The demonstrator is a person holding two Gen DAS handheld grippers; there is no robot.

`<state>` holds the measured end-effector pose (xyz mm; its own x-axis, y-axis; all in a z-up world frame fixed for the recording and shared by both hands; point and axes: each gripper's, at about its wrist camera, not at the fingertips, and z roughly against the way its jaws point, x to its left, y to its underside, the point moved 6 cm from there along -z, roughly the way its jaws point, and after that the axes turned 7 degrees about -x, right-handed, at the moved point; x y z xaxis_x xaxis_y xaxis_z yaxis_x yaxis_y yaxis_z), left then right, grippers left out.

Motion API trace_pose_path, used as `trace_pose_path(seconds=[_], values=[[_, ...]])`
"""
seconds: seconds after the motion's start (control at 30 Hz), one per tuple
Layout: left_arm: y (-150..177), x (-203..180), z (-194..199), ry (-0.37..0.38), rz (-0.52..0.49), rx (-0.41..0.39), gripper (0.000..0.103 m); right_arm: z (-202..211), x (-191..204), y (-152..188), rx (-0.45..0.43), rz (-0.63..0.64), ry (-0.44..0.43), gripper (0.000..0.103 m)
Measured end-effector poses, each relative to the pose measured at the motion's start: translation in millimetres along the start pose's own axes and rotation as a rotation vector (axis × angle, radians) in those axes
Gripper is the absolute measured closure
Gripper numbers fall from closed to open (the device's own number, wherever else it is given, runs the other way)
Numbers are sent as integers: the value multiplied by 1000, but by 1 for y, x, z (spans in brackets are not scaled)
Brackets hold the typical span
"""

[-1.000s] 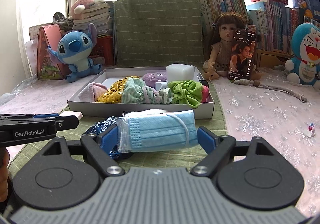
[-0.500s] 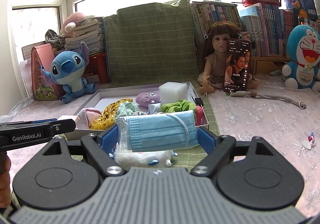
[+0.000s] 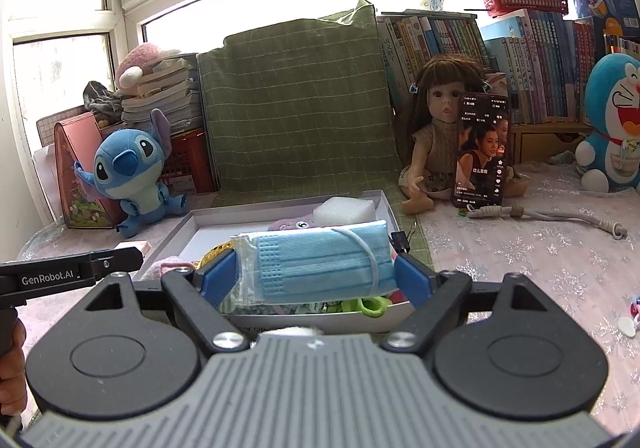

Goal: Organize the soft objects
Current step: 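Carry packet and mask into the box and open both grippers there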

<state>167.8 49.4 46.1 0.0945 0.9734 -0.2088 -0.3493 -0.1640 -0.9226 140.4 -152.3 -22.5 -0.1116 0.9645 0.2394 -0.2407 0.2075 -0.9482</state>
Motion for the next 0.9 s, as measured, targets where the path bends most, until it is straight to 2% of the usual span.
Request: trace_pose_path(seconds=[0.27,0.4,0.63,0.9], values=[[-17,16,-34,-5,61,23,63,-24,-8,-16,14,-17,-10,18],[-25,20,-53,-14,50,25,63,-41,-12,-22,36,-39,-16,18],[-31,15,-95,-26,21,49,63,-82,-7,-32,113,-121,-93,17],[-20,22,-130,-63,1,92,63,-131,3,-25,203,-195,-150,17]])
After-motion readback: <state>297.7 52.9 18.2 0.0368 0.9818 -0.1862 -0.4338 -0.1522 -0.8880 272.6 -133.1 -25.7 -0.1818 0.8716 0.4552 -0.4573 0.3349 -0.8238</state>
